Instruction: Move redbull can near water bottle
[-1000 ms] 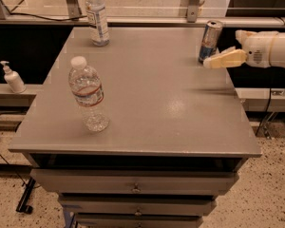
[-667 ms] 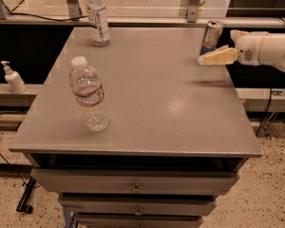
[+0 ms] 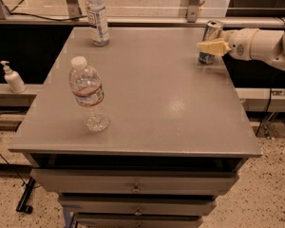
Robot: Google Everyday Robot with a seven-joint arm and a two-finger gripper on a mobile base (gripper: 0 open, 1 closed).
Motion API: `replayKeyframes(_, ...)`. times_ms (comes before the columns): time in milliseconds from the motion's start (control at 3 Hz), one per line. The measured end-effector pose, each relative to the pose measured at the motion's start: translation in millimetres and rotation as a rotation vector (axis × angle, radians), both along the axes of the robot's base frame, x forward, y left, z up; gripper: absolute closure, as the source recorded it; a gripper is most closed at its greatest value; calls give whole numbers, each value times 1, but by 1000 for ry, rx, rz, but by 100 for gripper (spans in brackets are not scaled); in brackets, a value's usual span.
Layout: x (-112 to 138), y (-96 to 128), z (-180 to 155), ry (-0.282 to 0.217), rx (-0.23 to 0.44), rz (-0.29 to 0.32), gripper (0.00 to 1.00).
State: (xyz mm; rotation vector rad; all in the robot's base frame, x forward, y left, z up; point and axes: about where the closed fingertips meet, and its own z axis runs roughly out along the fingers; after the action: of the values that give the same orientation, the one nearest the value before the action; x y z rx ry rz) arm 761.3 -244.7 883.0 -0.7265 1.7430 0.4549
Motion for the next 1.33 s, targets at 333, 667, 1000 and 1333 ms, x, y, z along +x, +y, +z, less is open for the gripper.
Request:
replayKeyframes(333, -4, -1, 8, 1, 22, -9, 64)
replayKeyframes(667, -30, 10, 30, -1, 61, 14, 88)
replayKeyframes(1000, -77, 45, 57, 1, 89, 69, 100)
replayKeyframes(1333, -132, 105, 72, 10, 80, 156, 100)
